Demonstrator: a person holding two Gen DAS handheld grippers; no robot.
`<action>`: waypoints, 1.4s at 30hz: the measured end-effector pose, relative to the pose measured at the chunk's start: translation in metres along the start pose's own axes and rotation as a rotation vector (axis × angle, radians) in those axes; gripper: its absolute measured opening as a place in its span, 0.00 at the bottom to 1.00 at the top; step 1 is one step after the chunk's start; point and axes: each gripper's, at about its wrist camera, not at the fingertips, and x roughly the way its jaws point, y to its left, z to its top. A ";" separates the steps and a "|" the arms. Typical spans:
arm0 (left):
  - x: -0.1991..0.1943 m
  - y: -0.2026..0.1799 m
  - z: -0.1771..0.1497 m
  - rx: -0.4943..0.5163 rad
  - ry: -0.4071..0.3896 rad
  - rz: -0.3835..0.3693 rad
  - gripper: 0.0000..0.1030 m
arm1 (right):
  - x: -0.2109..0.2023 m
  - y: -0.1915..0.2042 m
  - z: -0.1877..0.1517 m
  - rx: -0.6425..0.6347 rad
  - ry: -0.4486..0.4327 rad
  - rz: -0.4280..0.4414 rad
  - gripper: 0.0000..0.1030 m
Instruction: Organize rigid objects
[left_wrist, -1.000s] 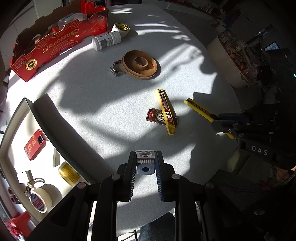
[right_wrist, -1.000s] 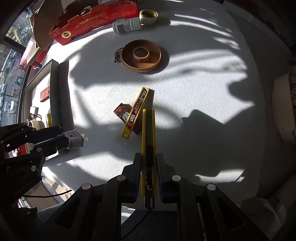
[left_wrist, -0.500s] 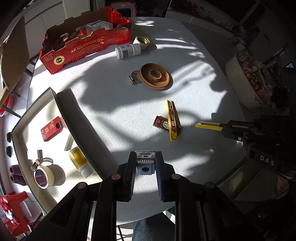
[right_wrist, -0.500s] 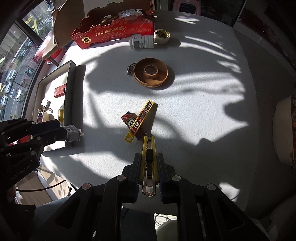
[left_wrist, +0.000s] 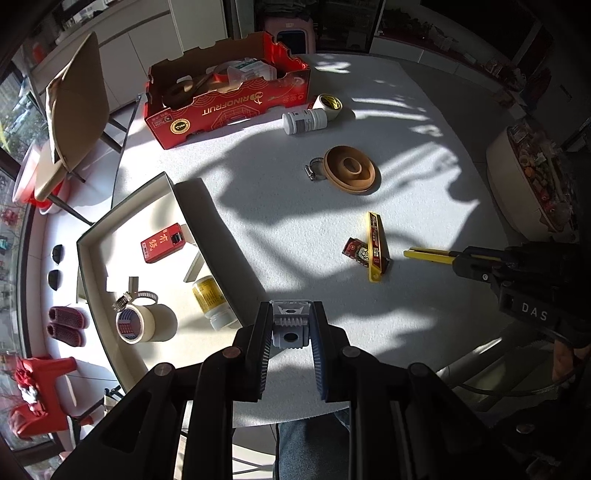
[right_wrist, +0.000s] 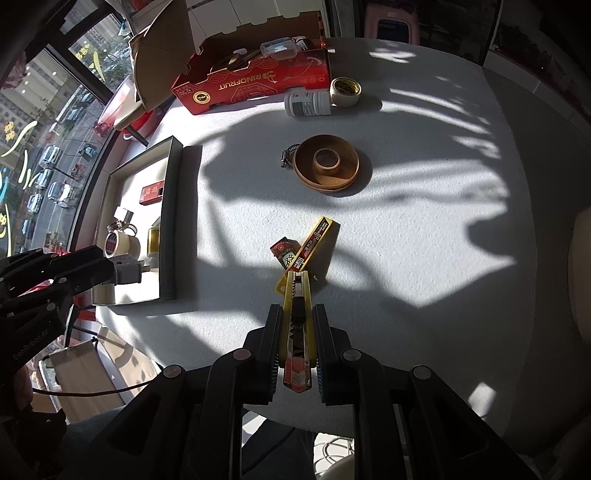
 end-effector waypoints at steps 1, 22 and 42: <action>-0.001 -0.001 0.000 0.004 0.002 0.007 0.21 | 0.000 -0.001 -0.001 0.009 -0.003 0.008 0.17; -0.010 -0.026 -0.003 0.050 0.005 0.046 0.21 | -0.006 -0.035 -0.018 0.117 -0.031 0.056 0.17; 0.000 0.022 -0.031 -0.066 -0.017 0.016 0.21 | 0.009 0.008 -0.001 0.018 -0.012 0.022 0.17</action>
